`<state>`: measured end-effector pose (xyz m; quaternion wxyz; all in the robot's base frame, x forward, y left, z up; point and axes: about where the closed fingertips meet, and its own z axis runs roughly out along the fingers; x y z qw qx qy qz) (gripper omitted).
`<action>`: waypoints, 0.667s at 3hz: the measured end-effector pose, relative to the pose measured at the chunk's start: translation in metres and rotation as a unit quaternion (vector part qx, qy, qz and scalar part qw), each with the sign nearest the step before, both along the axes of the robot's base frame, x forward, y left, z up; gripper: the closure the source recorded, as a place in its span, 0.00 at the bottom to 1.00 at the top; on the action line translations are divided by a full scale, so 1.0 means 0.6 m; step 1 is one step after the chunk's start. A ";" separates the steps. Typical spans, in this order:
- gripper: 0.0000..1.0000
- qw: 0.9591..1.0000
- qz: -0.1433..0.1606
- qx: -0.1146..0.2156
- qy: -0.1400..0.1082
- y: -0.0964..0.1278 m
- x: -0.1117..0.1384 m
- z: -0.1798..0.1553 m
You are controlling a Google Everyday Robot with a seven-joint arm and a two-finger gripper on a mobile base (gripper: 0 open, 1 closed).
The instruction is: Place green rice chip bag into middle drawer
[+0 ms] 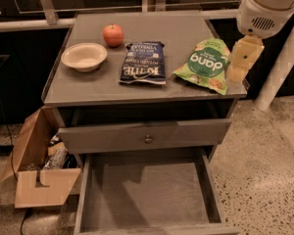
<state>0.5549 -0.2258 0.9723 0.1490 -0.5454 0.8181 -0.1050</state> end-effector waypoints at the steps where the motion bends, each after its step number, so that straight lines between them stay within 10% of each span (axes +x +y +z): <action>1: 0.00 1.000 0.000 0.000 0.000 0.000 0.000 0.000; 2: 0.00 1.000 -0.003 0.016 -0.004 0.008 0.039 -0.013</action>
Offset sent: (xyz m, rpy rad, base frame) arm 0.0536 0.0100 -0.0202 0.0733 -0.0034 -0.0184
